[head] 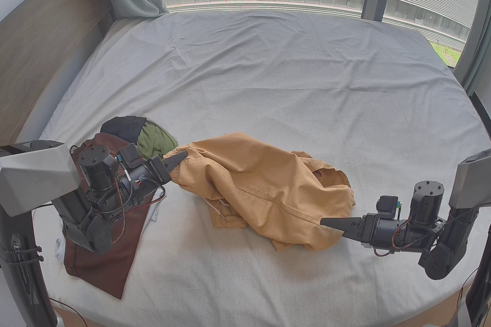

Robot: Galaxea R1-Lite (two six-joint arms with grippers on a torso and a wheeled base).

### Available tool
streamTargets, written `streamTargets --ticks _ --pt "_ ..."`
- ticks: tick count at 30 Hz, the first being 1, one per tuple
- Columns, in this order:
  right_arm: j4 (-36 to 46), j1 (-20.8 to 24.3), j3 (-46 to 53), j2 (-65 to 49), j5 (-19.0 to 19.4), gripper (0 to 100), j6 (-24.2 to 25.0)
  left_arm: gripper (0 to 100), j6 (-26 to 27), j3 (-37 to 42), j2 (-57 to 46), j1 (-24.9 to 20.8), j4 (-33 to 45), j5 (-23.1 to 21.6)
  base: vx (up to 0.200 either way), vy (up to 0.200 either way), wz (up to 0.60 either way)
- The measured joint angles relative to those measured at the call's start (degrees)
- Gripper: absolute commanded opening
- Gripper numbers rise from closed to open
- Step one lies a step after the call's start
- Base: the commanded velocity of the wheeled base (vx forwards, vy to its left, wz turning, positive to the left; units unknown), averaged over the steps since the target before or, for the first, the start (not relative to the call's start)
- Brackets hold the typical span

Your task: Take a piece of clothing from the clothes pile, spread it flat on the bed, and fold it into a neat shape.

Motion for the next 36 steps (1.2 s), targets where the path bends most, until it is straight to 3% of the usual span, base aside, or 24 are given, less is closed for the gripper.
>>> streamTargets --ticks 5,6,18,29,36 --pt "-0.06 0.61 -1.27 0.63 -0.02 100 -0.09 0 0.0 0.02 0.06 0.0 0.0 0.0 0.0 0.0 0.0" --pt "-0.06 0.69 -1.32 0.68 -0.05 0 -0.12 0 0.02 0.02 0.09 0.0 0.0 0.0 0.0 0.0 0.0" --pt "-0.04 -0.22 -1.27 -1.99 0.0 0 -0.34 0 0.05 0.06 0.22 -0.02 0.0 0.01 0.0 0.0 0.0" --pt "-0.01 -4.5 -4.35 -8.13 0.45 0 2.12 0 0.05 0.06 0.35 -0.02 0.0 0.0 0.0 0.0 0.0" --pt "-0.04 -2.67 -5.18 -7.19 0.45 0 3.69 0 0.27 0.0 0.55 0.0 0.0 0.01 0.0 0.0 0.0"
